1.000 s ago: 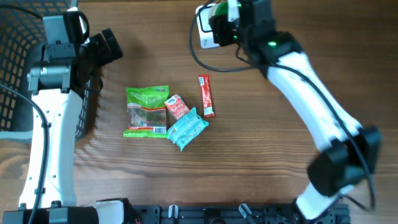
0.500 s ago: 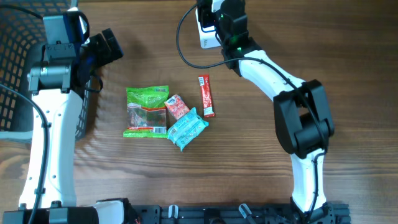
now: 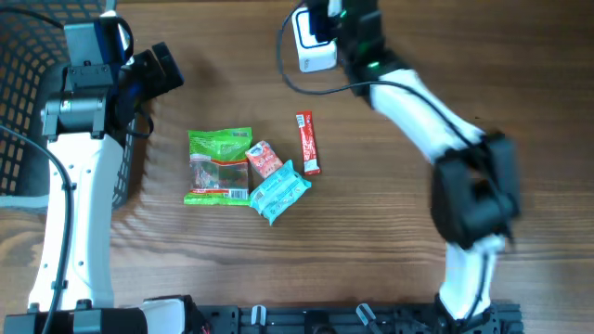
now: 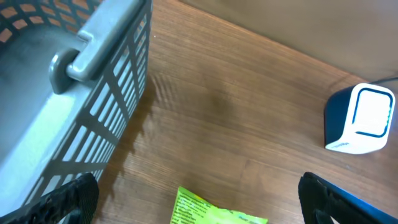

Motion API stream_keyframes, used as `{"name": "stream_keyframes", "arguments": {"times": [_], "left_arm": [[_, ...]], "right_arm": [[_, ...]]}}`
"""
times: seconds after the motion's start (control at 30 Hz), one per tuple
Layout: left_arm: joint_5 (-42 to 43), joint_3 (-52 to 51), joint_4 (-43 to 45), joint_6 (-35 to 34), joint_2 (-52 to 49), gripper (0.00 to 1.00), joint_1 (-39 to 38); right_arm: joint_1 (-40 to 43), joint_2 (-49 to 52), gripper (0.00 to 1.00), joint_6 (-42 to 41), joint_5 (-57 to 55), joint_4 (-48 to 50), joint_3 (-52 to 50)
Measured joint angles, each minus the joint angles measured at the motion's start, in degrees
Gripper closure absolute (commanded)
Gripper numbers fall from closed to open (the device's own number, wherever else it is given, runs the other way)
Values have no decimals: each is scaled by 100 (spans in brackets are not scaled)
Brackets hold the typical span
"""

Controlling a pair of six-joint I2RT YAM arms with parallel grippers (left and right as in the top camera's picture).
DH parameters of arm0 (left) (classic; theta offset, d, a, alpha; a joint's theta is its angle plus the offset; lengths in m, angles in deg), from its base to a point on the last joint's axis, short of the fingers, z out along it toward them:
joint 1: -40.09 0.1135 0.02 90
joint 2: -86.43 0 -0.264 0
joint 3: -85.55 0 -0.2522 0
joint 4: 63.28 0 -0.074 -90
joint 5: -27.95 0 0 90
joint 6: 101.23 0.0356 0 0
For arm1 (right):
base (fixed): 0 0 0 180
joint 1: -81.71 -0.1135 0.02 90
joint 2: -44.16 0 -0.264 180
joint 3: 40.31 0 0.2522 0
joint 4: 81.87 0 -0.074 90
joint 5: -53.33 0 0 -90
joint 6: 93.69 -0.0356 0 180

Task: Scan the item barcode
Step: 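Hold the jar under the white scanner with the right gripper, then place the jar on the right side of the table and release, then grasp the red stick snack with the right gripper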

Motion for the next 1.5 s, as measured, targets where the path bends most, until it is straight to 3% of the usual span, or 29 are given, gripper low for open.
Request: {"name": "stream_keyframes", "arguments": {"times": [0.13, 0.2, 0.27, 0.33, 0.47, 0.57, 0.6, 0.63, 0.77, 0.83, 0.9, 0.97, 1.03, 1.1, 1.27, 1.3, 1.33, 1.43, 1.5], "left_arm": [[-2, 0, -15, 0, 4, 0, 0], [0, 0, -26, 0, 4, 0, 0], [0, 0, -22, 0, 4, 0, 0], [0, 0, -24, 0, 4, 0, 0], [-2, -2, -15, 0, 4, 0, 0], [0, 0, -13, 0, 4, 0, 0], [-2, 0, -20, 0, 4, 0, 0], [0, 0, -22, 0, 4, 0, 0], [-2, 0, -22, 0, 4, 0, 0], [0, 0, -20, 0, 4, 0, 0], [-2, 0, -31, 0, 4, 0, 0], [0, 0, -26, 0, 4, 0, 0], [0, 0, -20, 0, 4, 0, 0], [0, 0, -20, 0, 4, 0, 0], [-2, 0, -20, 0, 4, 0, 0], [0, 0, -20, 0, 4, 0, 0], [0, 0, -24, 0, 4, 0, 0], [0, 0, -22, 0, 4, 0, 0], [0, 0, -35, 0, 4, 0, 0]], "right_arm": [[695, -2387, 74, 61, -7, -4030, 302], [1320, -2632, 74, -11, -46, -5766, 326], [1902, -2435, 74, -114, -20, -6769, -188], [2293, -2229, 74, -184, -13, -6684, -946], [2815, -2166, 73, -243, 24, -5182, -2769], [2922, -2151, 72, -286, 24, -4404, -3560], [2922, -2151, 53, -289, 26, -4365, -3615], [2922, -2151, 42, -304, 26, -4336, -3641], [2922, -2151, 27, -350, 61, -4446, -3628], [2922, -2159, 22, -396, 155, -5143, -3285], [2922, -2175, 22, -413, 417, -5722, -2297], [2922, -2236, 30, -415, 1023, -6135, -1405], [2892, -2295, 32, -448, 1773, -6181, -1108], [2680, -2304, 32, -452, 2549, -6196, -1080], [1388, -2304, 28, -503, 2653, -6028, -1257], [1167, -2306, 24, -577, 2586, -5792, -1394], [881, -2306, 0, -638, 2524, -5431, -1587], [42, -2328, 0, -879, 2455, -3989, -2389], [-365, -2304, 18, -1047, 2422, -2892, -3021]]}}
